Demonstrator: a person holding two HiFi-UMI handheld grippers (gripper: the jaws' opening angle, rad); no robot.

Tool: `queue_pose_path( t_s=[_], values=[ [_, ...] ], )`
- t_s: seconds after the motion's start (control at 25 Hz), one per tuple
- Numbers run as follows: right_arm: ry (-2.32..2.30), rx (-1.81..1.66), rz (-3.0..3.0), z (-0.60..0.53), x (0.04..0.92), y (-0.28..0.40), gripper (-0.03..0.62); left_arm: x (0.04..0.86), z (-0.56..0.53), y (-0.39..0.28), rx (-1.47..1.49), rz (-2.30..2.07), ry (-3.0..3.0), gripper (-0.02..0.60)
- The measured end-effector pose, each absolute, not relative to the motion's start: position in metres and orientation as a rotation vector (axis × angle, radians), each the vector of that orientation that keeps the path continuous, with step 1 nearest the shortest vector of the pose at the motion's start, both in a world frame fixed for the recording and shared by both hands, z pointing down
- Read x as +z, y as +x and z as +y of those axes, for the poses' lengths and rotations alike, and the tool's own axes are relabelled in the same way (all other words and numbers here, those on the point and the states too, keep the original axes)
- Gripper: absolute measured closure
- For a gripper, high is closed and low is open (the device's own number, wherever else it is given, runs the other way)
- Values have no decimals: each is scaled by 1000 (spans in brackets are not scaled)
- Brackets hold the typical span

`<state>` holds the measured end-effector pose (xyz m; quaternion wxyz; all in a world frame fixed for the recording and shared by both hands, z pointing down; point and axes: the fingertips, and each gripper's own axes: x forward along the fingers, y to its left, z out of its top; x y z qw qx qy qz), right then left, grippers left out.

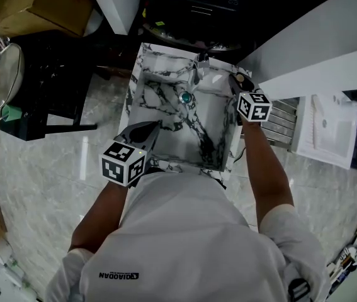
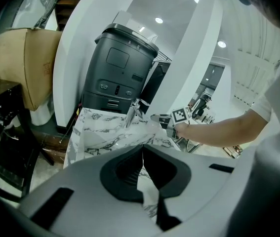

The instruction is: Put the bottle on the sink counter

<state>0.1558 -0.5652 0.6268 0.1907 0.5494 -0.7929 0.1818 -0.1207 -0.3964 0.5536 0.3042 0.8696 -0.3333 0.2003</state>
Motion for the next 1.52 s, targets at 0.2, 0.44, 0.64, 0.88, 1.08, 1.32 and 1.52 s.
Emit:
queue_pose_path(
  t_s=[0.2, 0.44, 0.64, 0.88, 1.08, 1.32, 1.52],
  values=[
    [1544, 496, -2230, -574, 627, 158, 442, 554, -394, -122, 533, -895, 2295, 566],
    [1529, 482, -2222, -581, 631, 158, 442, 554, -393, -124, 535, -911, 2285, 566],
    [1532, 453, -2208, -583, 636, 157, 442, 556, -390, -126, 539, -917, 2274, 566],
    [1545, 439, -2212, -584, 638, 156, 442, 559, -390, -129, 543, -920, 2267, 566],
    [1554, 442, -2209, -583, 638, 157, 442, 559, -390, -126, 545, -910, 2269, 566],
    [1532, 435, -2164, -582, 643, 155, 447, 557, -390, -123, 551, -889, 2283, 566],
    [1540, 427, -2129, -582, 645, 157, 450, 557, -391, -122, 554, -879, 2292, 566]
  ],
)
